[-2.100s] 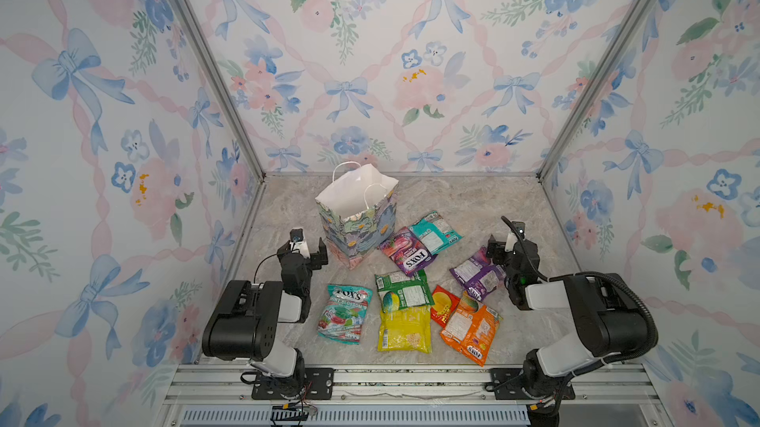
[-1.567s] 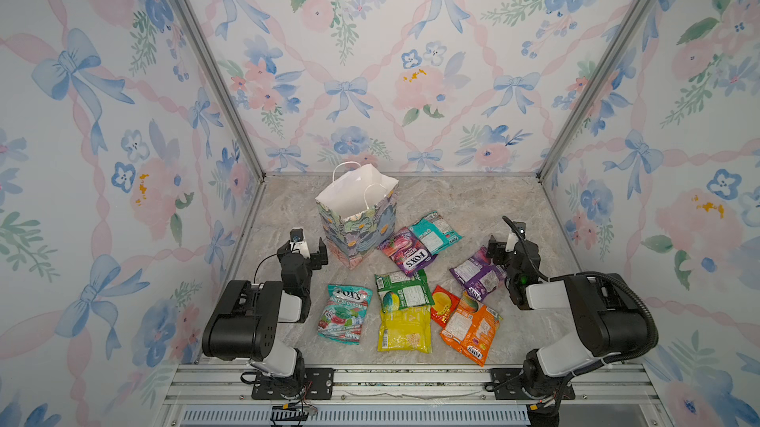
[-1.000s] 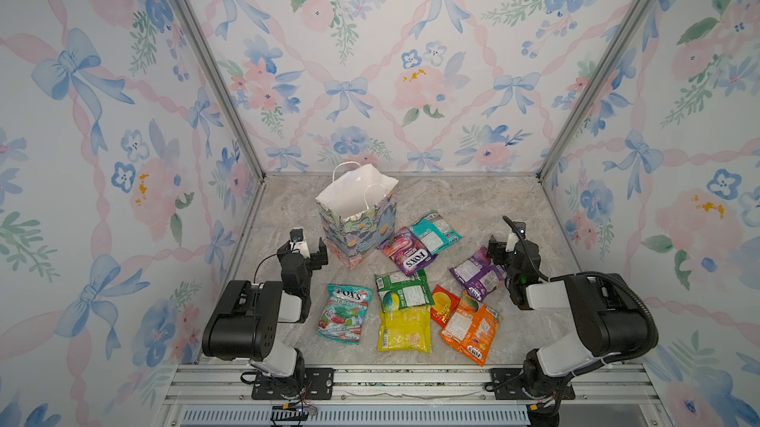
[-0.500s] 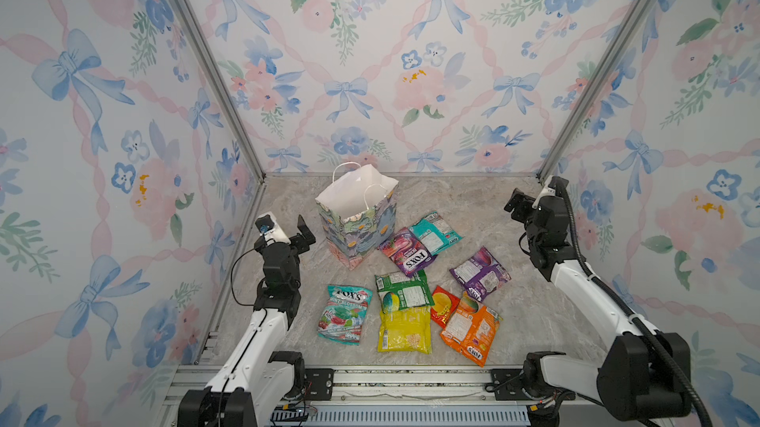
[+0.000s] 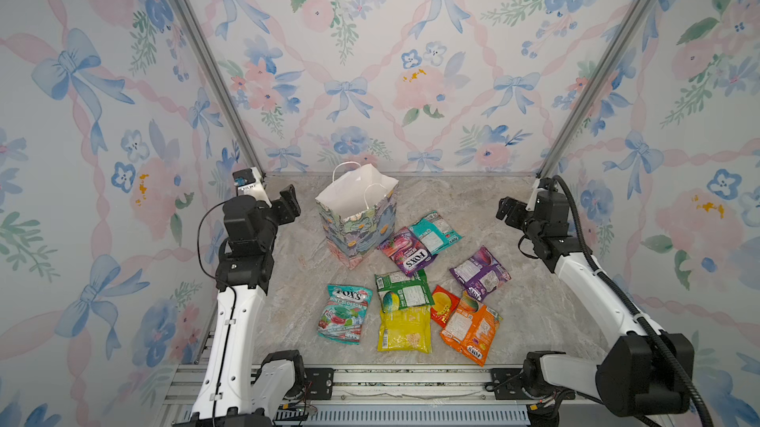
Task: Place the snacks into the paper bag
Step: 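Move the left gripper to the paper bag's rim while the right gripper approaches the snacks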
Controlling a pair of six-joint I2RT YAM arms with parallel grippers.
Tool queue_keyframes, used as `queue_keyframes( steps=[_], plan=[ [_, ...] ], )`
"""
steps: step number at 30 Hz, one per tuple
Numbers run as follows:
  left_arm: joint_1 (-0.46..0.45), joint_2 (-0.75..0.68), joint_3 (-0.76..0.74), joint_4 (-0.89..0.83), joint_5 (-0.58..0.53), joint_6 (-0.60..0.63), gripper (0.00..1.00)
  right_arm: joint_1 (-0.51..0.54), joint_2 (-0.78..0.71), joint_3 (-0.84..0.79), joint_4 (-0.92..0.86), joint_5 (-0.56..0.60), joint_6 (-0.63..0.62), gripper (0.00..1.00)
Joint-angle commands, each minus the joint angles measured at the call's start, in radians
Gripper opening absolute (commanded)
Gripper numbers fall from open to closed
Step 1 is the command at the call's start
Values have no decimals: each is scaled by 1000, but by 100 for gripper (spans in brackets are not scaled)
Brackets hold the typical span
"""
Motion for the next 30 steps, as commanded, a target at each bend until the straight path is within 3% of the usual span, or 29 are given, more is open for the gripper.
queue_keyframes(
  steps=[1, 13, 23, 30],
  plan=[
    [7, 83, 110, -225, 198, 116, 78, 14, 38, 49, -100, -77, 7, 97],
    [-22, 326, 358, -354, 359, 254, 71, 53, 128, 121, -155, -157, 14, 96],
    [-147, 517, 525, -471, 181, 387, 74, 83, 142, 167, -201, -168, -12, 96],
    [-167, 616, 632, -472, 165, 407, 74, 93, 145, 177, -211, -175, -17, 97]
  ],
)
